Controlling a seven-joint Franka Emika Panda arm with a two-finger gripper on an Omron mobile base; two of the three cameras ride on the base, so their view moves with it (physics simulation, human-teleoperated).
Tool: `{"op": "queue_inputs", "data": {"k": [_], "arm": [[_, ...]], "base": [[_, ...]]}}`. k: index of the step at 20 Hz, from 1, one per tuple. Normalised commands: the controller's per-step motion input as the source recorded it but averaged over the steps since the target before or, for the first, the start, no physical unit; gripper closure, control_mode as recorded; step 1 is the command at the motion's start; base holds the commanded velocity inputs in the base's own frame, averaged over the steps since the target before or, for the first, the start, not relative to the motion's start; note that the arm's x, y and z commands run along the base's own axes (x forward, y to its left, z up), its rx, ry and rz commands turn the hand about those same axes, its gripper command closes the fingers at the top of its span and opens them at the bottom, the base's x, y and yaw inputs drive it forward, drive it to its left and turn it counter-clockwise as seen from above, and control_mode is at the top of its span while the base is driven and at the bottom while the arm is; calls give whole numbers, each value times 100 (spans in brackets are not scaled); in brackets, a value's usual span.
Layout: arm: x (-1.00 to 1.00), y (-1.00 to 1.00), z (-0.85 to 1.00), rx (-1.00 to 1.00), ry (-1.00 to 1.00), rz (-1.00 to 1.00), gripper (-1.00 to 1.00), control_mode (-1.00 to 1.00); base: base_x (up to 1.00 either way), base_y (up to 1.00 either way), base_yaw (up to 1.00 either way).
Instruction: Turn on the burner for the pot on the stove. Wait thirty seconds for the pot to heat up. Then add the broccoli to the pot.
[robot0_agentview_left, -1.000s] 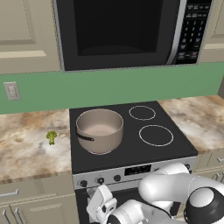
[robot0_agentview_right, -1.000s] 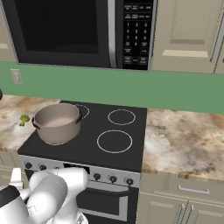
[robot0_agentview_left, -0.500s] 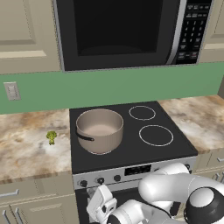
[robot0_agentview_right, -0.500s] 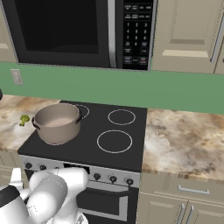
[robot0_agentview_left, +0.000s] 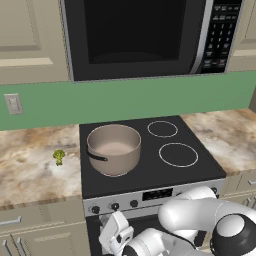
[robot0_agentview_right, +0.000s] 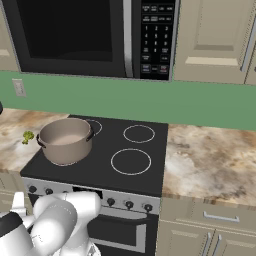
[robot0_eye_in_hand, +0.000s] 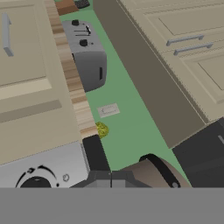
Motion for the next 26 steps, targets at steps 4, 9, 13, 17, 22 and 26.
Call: {"op": "queue_inputs", "data": {"k": [4, 9, 13, 17, 22, 26], "arm": [[0, 0, 0, 0, 0, 0, 100, -100], [0, 0, 0, 0, 0, 0, 100, -100], [0, 0, 0, 0, 0, 0, 100, -100], [0, 0, 0, 0, 0, 0, 100, -100], [0, 0, 0, 0, 0, 0, 100, -100], [0, 0, 0, 0, 0, 0, 100, -100]], "base": [[0, 0, 0], [0, 0, 0], [0, 0, 0], [0, 0, 0], [0, 0, 0], [0, 0, 0]]}}
